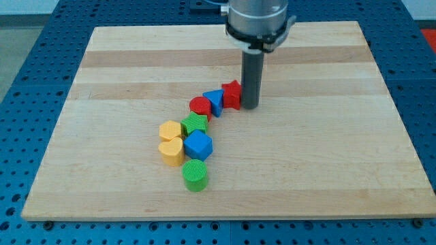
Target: Separate the red star from the triangle
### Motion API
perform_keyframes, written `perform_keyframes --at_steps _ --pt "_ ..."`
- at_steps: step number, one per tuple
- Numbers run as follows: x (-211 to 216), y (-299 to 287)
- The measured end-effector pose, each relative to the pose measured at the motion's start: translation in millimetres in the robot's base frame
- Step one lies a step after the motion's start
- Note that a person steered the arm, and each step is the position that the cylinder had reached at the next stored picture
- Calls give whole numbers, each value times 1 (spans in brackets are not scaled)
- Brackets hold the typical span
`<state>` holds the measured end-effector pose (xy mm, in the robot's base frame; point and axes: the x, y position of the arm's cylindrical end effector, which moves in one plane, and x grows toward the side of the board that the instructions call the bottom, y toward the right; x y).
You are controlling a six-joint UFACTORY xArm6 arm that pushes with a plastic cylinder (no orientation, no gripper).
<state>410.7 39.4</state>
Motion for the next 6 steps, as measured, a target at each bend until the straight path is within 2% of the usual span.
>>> perform_keyframes --at_steps 1,2,3,4,5,6 --pt "-30 0" --pt "-39 2" --pt "-31 42" --pt "-2 60" --pt "9 23" --pt "-19 -68"
